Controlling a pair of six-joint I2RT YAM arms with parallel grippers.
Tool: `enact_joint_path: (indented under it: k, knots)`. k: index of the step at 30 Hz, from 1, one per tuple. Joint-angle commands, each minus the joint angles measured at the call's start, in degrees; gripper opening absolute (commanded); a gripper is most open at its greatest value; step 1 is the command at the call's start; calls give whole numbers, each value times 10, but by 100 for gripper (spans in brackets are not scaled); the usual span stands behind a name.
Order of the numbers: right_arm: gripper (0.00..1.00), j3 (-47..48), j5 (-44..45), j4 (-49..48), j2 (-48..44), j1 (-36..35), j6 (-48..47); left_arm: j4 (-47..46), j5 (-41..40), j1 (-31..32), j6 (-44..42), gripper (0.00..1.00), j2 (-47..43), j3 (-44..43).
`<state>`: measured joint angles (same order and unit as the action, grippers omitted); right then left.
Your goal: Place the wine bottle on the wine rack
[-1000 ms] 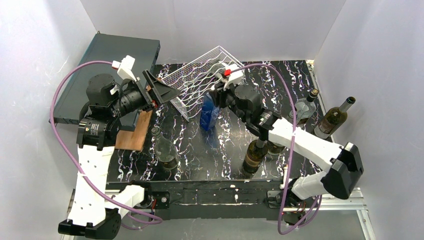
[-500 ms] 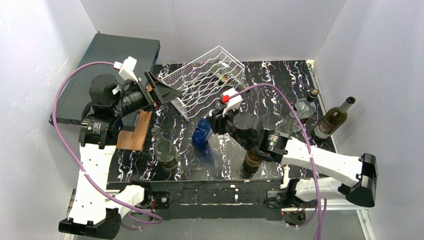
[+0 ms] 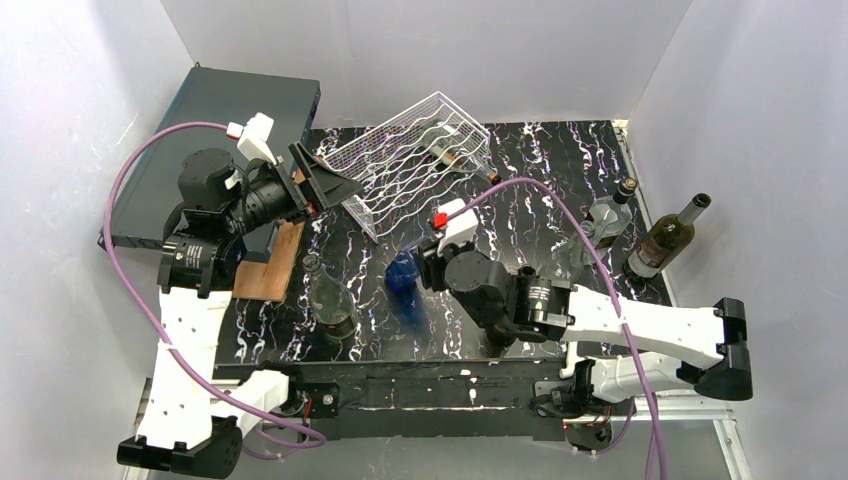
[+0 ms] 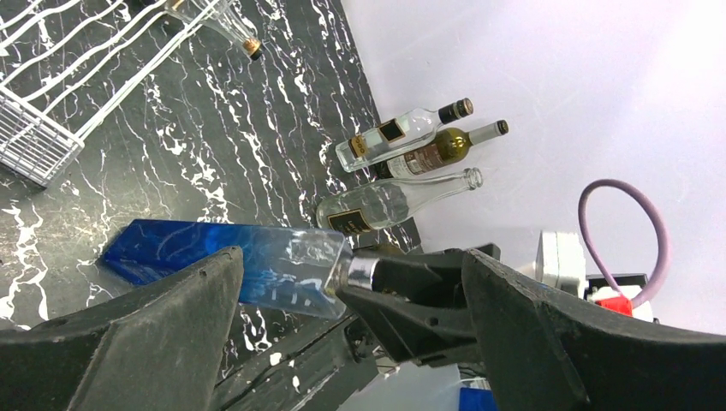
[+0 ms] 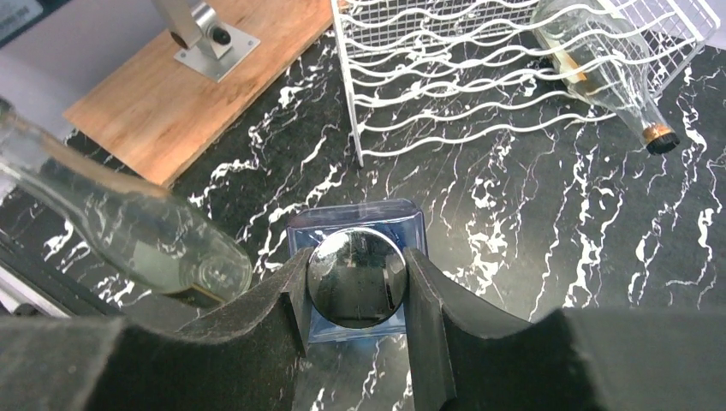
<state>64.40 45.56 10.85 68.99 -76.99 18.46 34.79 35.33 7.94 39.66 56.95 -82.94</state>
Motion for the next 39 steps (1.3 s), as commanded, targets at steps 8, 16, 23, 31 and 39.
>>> enact_joint_path:
  k: [8,16,23,31,39]
  knots:
    - [1,-57,75,121,37,-80,90,7,-6,-4,-17,99,-13,-5]
    - [1,-92,104,104,62,-109,117,17,-3,-4,-22,99,-17,-16]
    - [1,-98,112,118,92,-143,151,27,-7,-4,-28,99,-16,-24]
    - [1,-141,101,110,118,-153,205,28,-4,-4,-28,99,-18,-26]
    - [35,-125,73,124,140,-160,194,62,-22,-4,-63,99,-13,-52]
